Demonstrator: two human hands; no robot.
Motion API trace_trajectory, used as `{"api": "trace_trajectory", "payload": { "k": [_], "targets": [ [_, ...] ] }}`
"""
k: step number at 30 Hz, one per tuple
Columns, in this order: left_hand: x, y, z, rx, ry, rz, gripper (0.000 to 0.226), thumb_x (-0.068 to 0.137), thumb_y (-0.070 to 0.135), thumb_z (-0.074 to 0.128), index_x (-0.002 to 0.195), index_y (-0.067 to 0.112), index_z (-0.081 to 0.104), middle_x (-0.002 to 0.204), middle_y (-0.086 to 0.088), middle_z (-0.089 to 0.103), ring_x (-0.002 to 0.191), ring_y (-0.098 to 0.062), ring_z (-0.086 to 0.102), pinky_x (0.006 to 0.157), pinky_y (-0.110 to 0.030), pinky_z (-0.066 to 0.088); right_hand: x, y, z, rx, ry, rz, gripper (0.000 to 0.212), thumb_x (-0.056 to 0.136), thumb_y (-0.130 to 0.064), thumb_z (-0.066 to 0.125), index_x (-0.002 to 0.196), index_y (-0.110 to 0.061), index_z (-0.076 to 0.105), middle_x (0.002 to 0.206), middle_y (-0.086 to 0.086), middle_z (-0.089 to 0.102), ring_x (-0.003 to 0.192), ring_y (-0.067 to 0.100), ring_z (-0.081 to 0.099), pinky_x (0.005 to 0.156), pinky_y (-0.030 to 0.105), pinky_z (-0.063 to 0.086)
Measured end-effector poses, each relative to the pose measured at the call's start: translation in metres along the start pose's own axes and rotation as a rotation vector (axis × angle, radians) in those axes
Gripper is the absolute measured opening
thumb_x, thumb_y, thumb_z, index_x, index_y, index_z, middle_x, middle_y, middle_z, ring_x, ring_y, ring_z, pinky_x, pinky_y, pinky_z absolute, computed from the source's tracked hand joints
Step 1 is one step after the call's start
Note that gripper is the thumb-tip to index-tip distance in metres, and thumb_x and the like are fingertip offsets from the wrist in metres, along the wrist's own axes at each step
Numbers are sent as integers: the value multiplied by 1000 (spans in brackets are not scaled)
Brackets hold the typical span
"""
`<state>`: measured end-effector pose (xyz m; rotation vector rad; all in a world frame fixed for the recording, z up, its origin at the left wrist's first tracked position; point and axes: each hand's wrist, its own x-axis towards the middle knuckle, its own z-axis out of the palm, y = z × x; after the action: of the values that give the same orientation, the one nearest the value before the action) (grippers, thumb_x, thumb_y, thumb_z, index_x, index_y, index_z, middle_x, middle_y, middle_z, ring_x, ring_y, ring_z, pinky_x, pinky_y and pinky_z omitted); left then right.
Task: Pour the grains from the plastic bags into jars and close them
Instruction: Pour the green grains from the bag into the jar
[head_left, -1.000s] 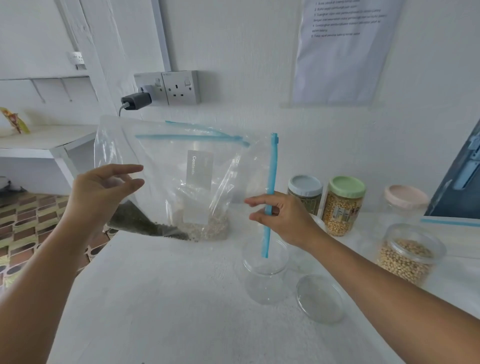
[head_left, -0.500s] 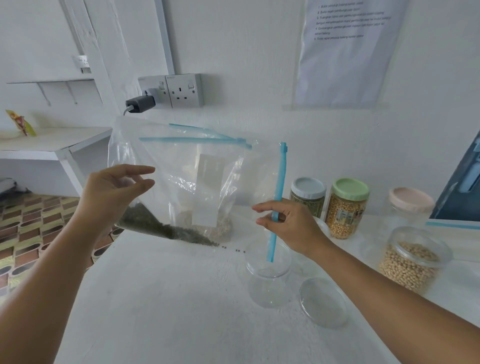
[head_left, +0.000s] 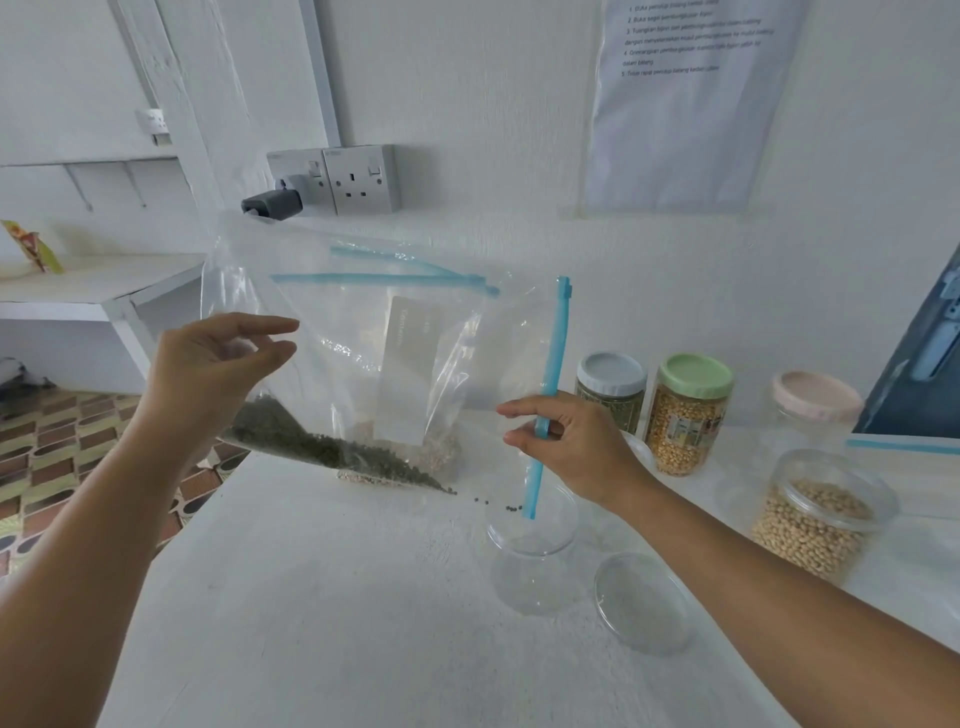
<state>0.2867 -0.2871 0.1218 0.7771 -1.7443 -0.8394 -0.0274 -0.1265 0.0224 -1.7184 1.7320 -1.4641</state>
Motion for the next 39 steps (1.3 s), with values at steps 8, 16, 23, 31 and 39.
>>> {"api": "trace_trajectory", "payload": {
  "k": [8, 16, 23, 31, 39],
  "targets": [
    [-1, 16, 6, 84, 0, 42, 21, 90, 15, 79, 100, 34, 79, 77, -10, 63, 45, -3, 38, 61, -24, 41, -5, 6, -1, 2, 21, -7, 30, 91, -21, 79, 121, -25, 77, 119, -8, 73, 94, -3, 64, 90, 18, 56],
    [7, 25, 11, 197, -33, 151, 20, 89, 18, 81, 100, 34, 80, 73, 14, 64, 61, -9, 47, 61, -9, 41, -15, 9, -3, -1, 29, 7, 28, 90, -14, 79, 117, -18, 78, 102, -22, 65, 81, -13, 60, 73, 7, 48],
    [9, 18, 20, 194, -44, 125, 23, 89, 13, 80, 99, 34, 79, 73, 14, 64, 61, -13, 46, 58, -11, 42, -15, 13, -6, 9, 29, 17, 25, 89, -15, 80, 114, -22, 80, 105, -20, 69, 88, -8, 63, 77, 9, 51],
    [8, 18, 23, 193, -55, 133, 23, 89, 12, 80, 99, 33, 78, 81, 1, 64, 61, -10, 45, 58, -10, 41, -16, 14, -6, 8, 15, 14, 26, 88, -18, 81, 111, -30, 78, 114, -15, 74, 103, 3, 67, 91, 16, 55],
    [16, 27, 19, 179, -53, 164, 22, 89, 15, 81, 99, 34, 79, 72, 16, 62, 63, -11, 45, 59, -10, 39, -16, 14, -7, 21, 12, -3, 26, 88, -20, 81, 113, -29, 78, 113, -14, 74, 103, 5, 68, 90, 18, 57]
  ]
}}
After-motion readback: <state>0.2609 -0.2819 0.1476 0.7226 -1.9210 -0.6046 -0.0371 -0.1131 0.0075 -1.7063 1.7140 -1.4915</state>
